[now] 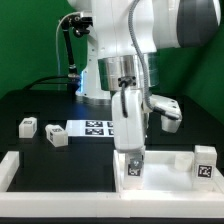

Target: Assemble square table

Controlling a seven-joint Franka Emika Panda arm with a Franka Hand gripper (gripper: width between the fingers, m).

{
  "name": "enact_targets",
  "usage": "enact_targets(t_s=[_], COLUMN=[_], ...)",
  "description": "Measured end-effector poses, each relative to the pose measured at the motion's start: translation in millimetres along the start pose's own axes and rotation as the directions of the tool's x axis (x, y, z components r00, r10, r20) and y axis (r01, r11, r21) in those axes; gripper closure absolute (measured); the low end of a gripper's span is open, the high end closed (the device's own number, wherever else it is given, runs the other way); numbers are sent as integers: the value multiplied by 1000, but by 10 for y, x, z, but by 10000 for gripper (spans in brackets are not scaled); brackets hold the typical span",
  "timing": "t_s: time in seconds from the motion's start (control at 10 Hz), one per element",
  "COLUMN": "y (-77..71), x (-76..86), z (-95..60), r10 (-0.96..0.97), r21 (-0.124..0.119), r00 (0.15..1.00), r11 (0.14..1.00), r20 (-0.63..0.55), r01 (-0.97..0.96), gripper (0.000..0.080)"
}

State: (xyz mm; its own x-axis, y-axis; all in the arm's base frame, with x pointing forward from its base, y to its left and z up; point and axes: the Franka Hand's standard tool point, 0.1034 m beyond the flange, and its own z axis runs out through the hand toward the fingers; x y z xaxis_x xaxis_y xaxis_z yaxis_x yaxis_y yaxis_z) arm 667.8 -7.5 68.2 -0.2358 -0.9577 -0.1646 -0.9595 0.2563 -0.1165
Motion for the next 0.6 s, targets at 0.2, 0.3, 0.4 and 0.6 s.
enact_targets(t_s=[0.2, 0.3, 0.4, 0.6], y=[-10, -6, -10, -5], x=[21, 15, 14, 30], z=[5, 9, 4, 16], r10=[-297, -487, -581, -638], r21=[25, 24, 18, 12], r00=[954, 872, 813, 768], r11=[954, 872, 813, 769], r20=[-33, -45, -49, -50], r01=[298, 488, 582, 640], gripper=[312, 312, 187, 151])
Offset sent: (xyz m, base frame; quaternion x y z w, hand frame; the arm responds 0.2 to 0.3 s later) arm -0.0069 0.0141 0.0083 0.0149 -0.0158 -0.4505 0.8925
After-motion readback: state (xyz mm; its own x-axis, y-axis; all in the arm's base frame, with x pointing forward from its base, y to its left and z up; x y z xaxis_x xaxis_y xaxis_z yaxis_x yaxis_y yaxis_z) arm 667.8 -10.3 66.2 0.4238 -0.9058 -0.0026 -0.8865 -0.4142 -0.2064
